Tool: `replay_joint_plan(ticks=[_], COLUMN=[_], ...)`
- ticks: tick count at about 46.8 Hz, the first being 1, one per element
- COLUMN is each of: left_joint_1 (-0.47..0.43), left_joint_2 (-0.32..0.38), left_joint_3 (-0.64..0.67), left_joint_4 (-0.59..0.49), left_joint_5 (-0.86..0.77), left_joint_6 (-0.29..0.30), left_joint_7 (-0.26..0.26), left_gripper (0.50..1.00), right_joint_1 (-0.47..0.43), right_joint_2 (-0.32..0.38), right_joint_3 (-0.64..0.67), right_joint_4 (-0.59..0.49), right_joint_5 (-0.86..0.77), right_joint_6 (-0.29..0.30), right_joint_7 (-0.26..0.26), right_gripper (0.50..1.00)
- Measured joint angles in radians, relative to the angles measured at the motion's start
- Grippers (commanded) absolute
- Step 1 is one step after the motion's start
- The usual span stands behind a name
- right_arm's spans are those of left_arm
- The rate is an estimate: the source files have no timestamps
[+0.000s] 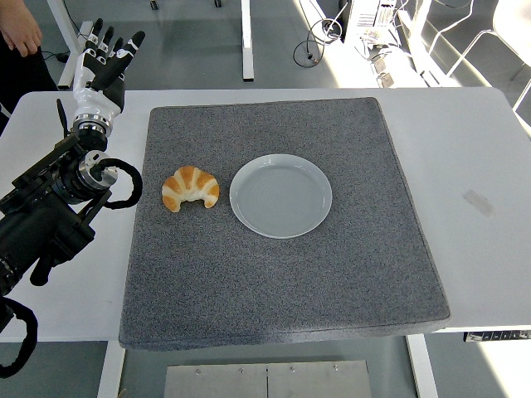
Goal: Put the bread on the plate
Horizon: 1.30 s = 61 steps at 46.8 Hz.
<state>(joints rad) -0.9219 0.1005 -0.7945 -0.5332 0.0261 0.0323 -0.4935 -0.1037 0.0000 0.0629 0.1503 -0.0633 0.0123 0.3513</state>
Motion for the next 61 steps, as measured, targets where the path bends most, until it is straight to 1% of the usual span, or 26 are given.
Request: replay_joint_plan(ticks=[17,26,38,44,46,48,54,57,61], left_joint_1=[0.006,0.006,-0.003,-0.007,-0.011,-0.021,-0.054,-0.062,-0.093], left_joint_2=[-0.004,-0.004,0.013,0.043,0.050,0.056,0.072,0.077,0.095], left_joint_3=[0.002,-0.001,0.007,0.067,0.106,0.149,0.259,0.298,0.375], left_joint_4=[0.000,0.000,-0.001,-0.001,-0.001,-0.001,-0.001,-0.002,-0.011], left_joint_5=[0.000,-0.001,-0.003,0.000,0.001,0.001,0.000,0.000,0.002], left_joint_6=[0.000,0.000,0.000,0.000,0.000,0.001,0.019,0.035,0.070], left_joint_7=[-0.005,-0.026,-0.024,-0.016,-0.016,-0.017,-0.018,-0.017,-0.014], left_gripper=[0.993,0.995,0.995,0.986,0.975,0.954,0.854,0.821,0.781], right_joint_1=[0.000,0.000,0.000,0.000,0.000,0.000,0.000,0.000,0.000], right_joint_2=[0.000,0.000,0.000,0.000,0.000,0.000,0.000,0.000,0.000], right_joint_3=[0.000,0.000,0.000,0.000,0.000,0.000,0.000,0.000,0.000], right_joint_4=[0.000,0.000,0.000,0.000,0.000,0.000,0.000,0.000,0.000], right_joint_5=[-0.001,0.000,0.000,0.000,0.000,0.000,0.000,0.000,0.000], right_joint_6=[0.000,0.000,0.000,0.000,0.000,0.000,0.000,0.000,0.000], right_joint_7=[0.000,0.000,0.000,0.000,0.000,0.000,0.000,0.000,0.000], right_gripper=[1.000,1.000,1.000,1.000,1.000,1.000,1.000,1.000,1.000])
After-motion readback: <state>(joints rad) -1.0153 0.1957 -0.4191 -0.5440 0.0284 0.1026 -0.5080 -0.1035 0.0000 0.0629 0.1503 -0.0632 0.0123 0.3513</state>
